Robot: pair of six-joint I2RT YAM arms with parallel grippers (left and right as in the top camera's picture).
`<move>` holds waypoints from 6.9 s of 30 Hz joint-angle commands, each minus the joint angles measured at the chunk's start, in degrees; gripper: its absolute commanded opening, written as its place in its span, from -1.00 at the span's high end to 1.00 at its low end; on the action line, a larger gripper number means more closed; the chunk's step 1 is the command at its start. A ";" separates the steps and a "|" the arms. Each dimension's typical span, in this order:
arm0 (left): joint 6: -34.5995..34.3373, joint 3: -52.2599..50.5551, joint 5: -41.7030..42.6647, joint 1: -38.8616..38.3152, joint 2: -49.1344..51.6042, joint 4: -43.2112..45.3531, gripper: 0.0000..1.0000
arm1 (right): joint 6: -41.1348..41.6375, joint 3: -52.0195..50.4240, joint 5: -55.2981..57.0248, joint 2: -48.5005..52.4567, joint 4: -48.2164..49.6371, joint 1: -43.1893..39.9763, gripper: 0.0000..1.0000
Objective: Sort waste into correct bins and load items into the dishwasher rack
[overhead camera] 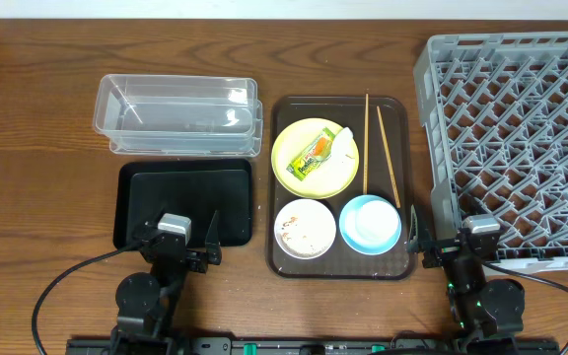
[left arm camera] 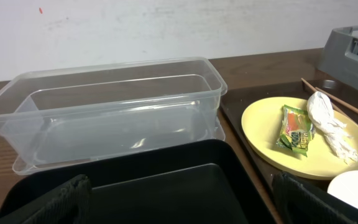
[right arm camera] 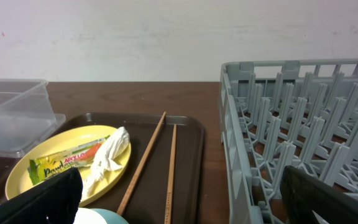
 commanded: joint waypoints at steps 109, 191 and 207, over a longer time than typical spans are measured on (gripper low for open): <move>-18.05 71.14 20.61 -10.10 71.32 -31.91 -0.67 | 8.24 58.53 -21.33 51.52 -44.92 -1.03 -0.99; -16.11 71.45 -4.26 -18.38 98.12 -5.33 -0.48 | 8.15 58.53 -21.27 51.71 -51.84 -1.01 -0.99; -28.22 71.47 -0.57 -18.32 113.48 11.96 -0.44 | 8.17 58.51 -21.27 51.71 -52.89 -1.01 -0.98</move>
